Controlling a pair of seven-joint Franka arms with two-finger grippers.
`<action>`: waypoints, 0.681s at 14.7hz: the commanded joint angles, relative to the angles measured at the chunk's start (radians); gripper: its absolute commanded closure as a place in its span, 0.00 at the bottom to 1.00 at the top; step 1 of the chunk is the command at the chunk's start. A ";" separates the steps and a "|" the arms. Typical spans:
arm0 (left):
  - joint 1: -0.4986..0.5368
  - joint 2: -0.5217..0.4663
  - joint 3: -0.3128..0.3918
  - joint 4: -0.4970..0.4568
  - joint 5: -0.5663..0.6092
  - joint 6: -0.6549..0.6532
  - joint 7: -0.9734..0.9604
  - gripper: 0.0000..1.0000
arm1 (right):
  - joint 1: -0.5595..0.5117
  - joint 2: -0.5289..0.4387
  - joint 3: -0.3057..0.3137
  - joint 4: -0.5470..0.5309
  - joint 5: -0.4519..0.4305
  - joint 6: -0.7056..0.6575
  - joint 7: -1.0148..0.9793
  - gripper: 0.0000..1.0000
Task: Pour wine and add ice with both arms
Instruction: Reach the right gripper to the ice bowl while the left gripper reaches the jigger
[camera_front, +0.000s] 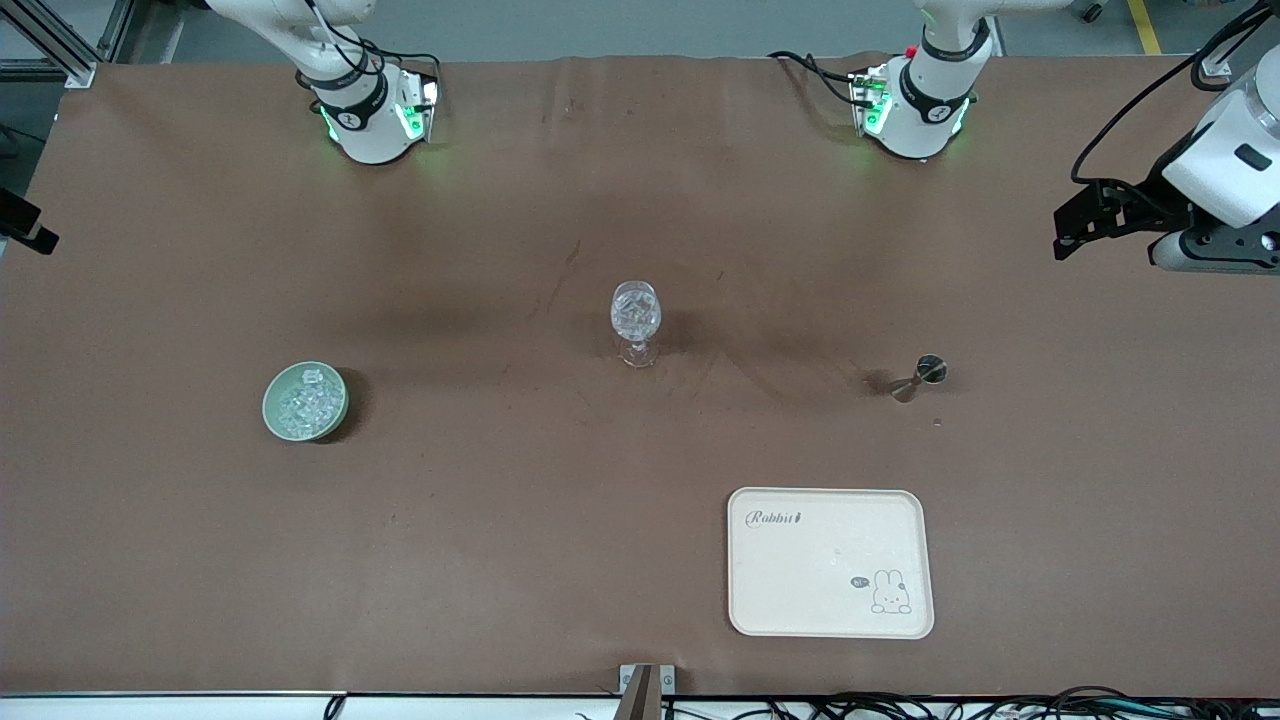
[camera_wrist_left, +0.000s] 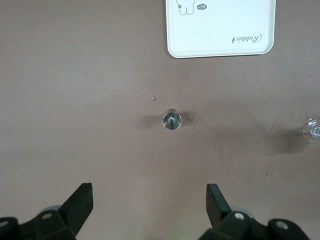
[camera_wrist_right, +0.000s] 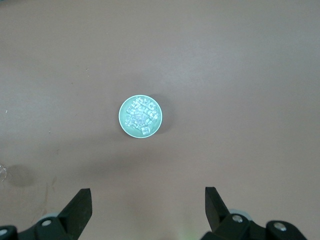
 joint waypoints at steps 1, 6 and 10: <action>0.000 -0.008 -0.001 0.006 -0.001 -0.010 0.020 0.00 | -0.009 0.000 0.003 0.005 0.015 -0.010 -0.001 0.00; 0.005 0.058 0.003 0.021 -0.009 -0.005 0.023 0.00 | -0.004 0.000 0.003 0.003 0.014 -0.011 -0.001 0.00; 0.026 0.171 0.016 0.076 -0.013 -0.001 0.108 0.00 | 0.005 0.004 0.003 -0.001 0.014 -0.021 0.005 0.00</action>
